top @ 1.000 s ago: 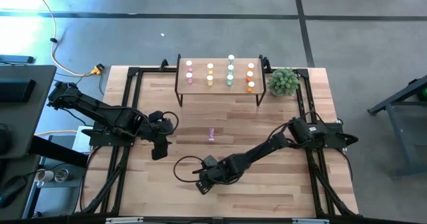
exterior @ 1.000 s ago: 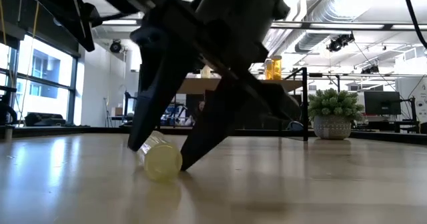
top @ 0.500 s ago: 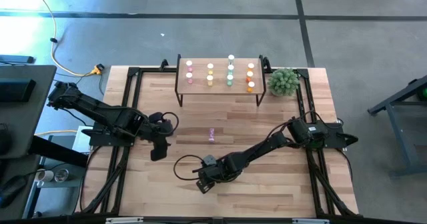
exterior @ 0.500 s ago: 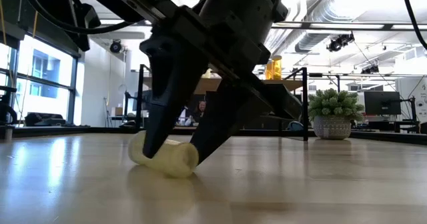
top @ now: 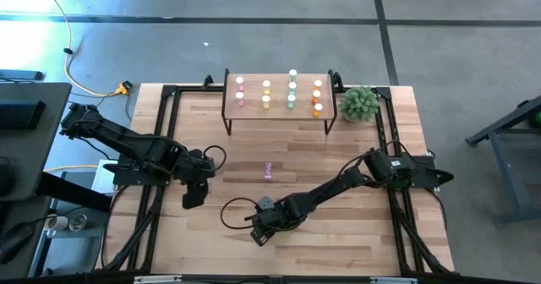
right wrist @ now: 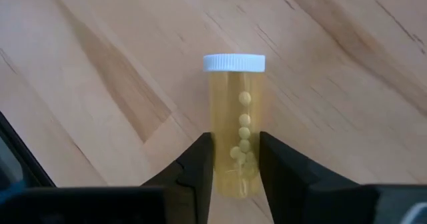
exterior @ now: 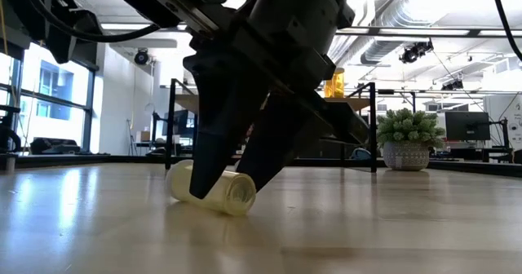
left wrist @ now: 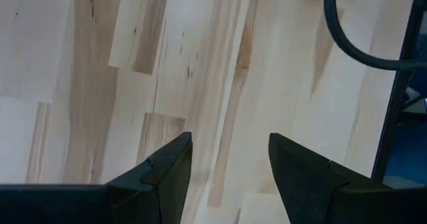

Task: Pick and place medicine bottles onto shelf by color
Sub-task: Put the yellow pill bottle aligned with the other yellow pill bottles on the shelf

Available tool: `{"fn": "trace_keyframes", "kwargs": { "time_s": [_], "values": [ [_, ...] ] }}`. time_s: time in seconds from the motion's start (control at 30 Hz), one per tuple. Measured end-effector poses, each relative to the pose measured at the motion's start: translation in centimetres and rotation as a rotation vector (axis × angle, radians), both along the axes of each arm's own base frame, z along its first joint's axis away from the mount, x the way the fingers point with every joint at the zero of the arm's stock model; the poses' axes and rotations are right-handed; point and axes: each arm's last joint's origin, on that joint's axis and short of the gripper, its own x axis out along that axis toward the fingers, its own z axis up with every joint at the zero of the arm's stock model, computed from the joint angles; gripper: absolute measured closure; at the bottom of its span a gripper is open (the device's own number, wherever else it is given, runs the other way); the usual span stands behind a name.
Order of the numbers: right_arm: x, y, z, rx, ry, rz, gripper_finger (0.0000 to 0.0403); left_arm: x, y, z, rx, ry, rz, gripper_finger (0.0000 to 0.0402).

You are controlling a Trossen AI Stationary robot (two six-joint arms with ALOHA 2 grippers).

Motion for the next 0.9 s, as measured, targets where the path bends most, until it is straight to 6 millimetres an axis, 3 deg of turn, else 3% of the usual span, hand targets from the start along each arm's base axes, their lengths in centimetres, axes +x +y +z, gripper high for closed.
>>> {"fn": "trace_keyframes", "kwargs": {
  "time_s": [0.43,0.9],
  "values": [
    [-0.1,0.0,0.6,-0.035,-0.036,0.107,0.0306,-0.1,0.0,0.0,-0.003,0.010,-0.002,0.0216],
    [-0.4,0.5,3.6,-0.130,-0.170,0.168,0.0307,0.0,-0.3,0.0,-0.039,-0.007,-0.190,0.0216]
  ]
}}
